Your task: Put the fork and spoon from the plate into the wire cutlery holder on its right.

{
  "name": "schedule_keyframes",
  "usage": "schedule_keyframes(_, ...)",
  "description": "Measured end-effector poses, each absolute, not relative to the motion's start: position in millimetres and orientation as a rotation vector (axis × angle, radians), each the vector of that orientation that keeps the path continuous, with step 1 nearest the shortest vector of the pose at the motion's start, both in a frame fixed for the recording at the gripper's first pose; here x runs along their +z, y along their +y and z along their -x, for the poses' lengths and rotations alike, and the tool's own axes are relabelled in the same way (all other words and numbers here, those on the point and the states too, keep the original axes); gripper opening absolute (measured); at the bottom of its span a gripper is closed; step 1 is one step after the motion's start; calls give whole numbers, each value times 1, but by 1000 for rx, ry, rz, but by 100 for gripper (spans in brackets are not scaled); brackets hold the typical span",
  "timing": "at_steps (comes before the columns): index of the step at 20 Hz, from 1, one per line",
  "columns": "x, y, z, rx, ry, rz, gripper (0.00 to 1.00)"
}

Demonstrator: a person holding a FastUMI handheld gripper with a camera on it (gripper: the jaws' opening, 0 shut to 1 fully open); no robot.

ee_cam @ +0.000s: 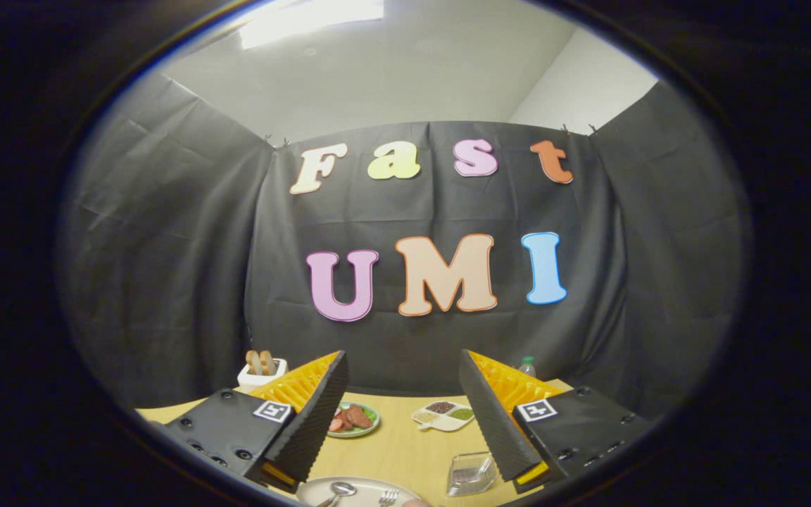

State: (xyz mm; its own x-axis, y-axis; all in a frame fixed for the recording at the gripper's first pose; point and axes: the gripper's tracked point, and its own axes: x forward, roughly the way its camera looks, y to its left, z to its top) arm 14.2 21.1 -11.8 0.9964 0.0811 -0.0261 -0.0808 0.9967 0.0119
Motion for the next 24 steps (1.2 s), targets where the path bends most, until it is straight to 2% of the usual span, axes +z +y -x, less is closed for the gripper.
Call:
schedule_keyframes(12,-26,32,-16,110,54,-16,98)
schedule_keyframes(24,-86,45,-13,152,192,-40,98)
